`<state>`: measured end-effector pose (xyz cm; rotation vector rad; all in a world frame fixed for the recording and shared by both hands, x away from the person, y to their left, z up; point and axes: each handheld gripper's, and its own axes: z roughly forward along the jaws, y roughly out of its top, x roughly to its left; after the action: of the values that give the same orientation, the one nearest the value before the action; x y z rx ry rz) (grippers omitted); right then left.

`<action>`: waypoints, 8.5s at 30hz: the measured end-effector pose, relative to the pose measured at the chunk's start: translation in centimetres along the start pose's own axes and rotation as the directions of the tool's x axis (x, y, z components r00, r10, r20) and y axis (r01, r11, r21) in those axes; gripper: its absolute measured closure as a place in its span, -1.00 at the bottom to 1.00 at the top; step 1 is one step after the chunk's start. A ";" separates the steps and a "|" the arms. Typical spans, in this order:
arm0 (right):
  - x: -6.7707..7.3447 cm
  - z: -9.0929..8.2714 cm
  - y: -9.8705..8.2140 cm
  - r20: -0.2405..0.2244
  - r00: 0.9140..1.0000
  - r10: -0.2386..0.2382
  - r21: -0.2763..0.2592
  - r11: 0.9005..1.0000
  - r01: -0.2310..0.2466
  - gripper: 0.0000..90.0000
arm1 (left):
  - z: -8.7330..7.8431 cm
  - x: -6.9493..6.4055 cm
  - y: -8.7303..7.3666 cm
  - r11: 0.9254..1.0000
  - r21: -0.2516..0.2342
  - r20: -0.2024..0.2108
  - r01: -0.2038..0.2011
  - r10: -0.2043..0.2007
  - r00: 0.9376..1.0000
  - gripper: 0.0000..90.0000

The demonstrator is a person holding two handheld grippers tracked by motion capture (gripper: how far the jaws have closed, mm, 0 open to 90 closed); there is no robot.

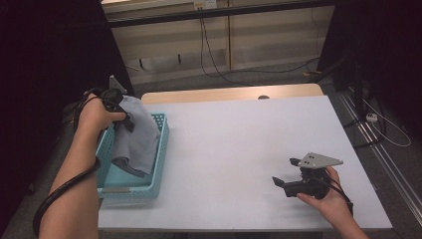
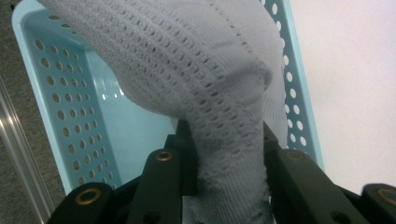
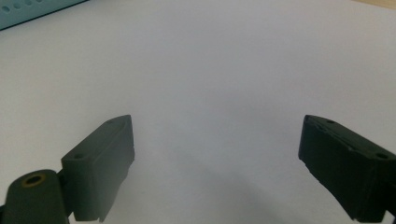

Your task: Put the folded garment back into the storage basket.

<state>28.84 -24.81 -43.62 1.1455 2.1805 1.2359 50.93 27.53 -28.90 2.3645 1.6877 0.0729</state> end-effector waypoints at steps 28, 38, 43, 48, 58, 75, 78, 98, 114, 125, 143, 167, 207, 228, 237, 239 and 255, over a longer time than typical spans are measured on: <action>0.1 0.0 0.0 -0.003 1.000 -0.005 0.000 1.000 0.005 -0.76 | 0.3 -0.3 -1.0 1.000 0.014 0.011 -0.018 0.018 1.000 0.59; 0.1 0.0 0.1 -0.003 1.000 -0.005 -0.002 1.000 0.005 -0.76 | 0.1 -0.7 -1.2 1.000 0.018 0.015 -0.025 0.025 1.000 0.59; 0.3 0.0 0.1 -0.003 1.000 -0.006 0.000 1.000 0.006 -0.76 | 0.1 -0.7 -1.3 0.999 0.020 0.015 -0.031 0.030 0.999 0.59; 0.2 0.0 0.1 -0.002 1.000 -0.005 -0.001 1.000 0.005 -0.76 | 0.2 -0.7 -1.6 0.999 0.020 0.015 -0.037 0.037 0.999 0.59; 0.3 0.0 0.1 -0.002 1.000 -0.007 -0.002 1.000 0.007 -0.76 | 0.4 -0.9 -1.9 0.999 0.031 0.021 -0.043 0.043 0.999 0.60; 0.4 0.1 0.1 -0.005 1.000 -0.007 0.001 1.000 0.007 -0.76 | 0.6 -1.0 -2.7 0.998 0.036 0.039 -0.045 0.043 0.998 0.59; 0.4 0.1 0.1 -0.006 1.000 -0.008 0.001 1.000 0.008 -0.76 | 0.6 -1.1 -2.8 0.998 0.036 0.042 -0.045 0.043 0.998 0.59; 0.5 0.2 0.1 -0.007 1.000 -0.012 0.003 1.000 0.012 -0.76 | 1.1 -1.7 -3.8 0.996 0.049 0.065 -0.071 0.068 0.996 0.59; 0.5 0.1 0.2 -0.005 1.000 -0.013 0.001 1.000 0.013 -0.76 | 1.6 -1.6 -4.5 0.998 0.031 0.094 -0.063 0.060 0.994 0.59; 0.5 0.1 0.1 -0.005 1.000 -0.015 0.001 1.000 0.015 -0.77 | 1.9 -1.7 -4.8 0.997 0.031 0.097 -0.068 0.065 0.993 0.59; 0.5 0.0 0.2 -0.003 1.000 -0.013 -0.002 1.000 0.013 -0.77 | 1.9 -2.0 -5.2 0.997 0.025 0.112 -0.076 0.072 0.991 0.59; 0.5 0.0 0.2 -0.001 1.000 -0.014 0.000 1.000 0.014 -0.77 | 2.7 -1.4 -5.5 0.998 -0.003 0.113 -0.058 0.058 0.992 0.44; 0.6 0.1 0.1 -0.002 1.000 -0.017 0.000 1.000 0.017 -0.77 | 3.0 0.7 -6.1 0.997 -0.074 0.111 0.006 0.002 0.994 0.04; 0.6 0.1 0.2 -0.003 1.000 -0.018 -0.001 1.000 0.018 -0.77 | 3.3 1.5 -6.4 0.996 -0.081 0.115 0.030 -0.020 0.993 0.04; 0.6 0.1 0.2 -0.002 1.000 -0.019 -0.001 1.000 0.019 -0.77 | 3.4 1.6 -6.5 0.996 -0.079 0.117 0.039 -0.030 0.993 0.02; 0.6 0.1 0.2 -0.003 1.000 -0.020 -0.001 1.000 0.020 -0.77 | 3.4 1.6 -6.5 0.996 -0.081 0.118 0.043 -0.034 0.992 0.02; 0.6 0.1 0.2 -0.003 1.000 -0.019 0.000 1.000 0.019 -0.77 | 3.8 1.9 -6.7 0.994 -0.094 0.116 0.059 -0.048 0.992 -0.01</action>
<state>28.65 -24.20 -43.53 1.1206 2.1888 1.2306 45.98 30.72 -34.29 2.2079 1.6547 0.0111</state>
